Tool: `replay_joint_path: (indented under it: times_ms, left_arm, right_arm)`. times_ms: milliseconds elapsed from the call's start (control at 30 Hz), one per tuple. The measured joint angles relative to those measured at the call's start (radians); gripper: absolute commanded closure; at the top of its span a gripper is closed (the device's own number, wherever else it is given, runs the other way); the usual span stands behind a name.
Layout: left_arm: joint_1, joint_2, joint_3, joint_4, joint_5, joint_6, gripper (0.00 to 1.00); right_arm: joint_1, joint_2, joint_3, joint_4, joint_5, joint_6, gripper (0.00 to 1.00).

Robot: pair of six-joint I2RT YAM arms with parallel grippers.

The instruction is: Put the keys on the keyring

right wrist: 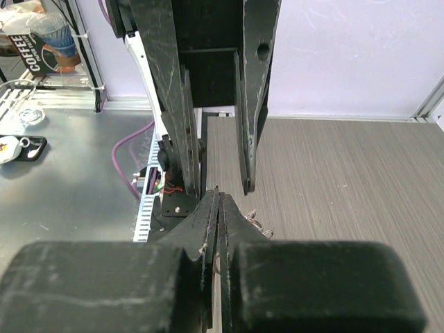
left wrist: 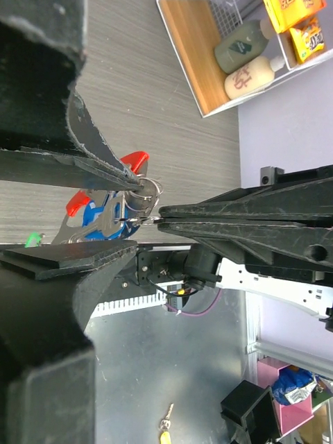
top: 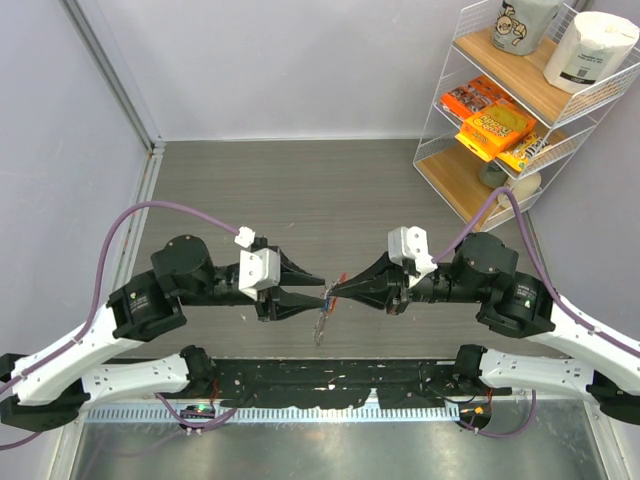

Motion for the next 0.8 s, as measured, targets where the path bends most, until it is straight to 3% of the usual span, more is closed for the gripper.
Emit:
replay_joint_path:
  times_ms: [200,800]
  left_arm:
    - [0.0,0.01,-0.012,0.01,0.017,-0.005,0.63]
    - [0.0,0.004,-0.025,0.027,0.0,-0.019,0.89]
  right_arm:
    - [0.0,-0.006,0.0,0.024,0.006,0.013,0.95]
    - [0.0,-0.008,0.0,0.054,0.007,0.026,0.94]
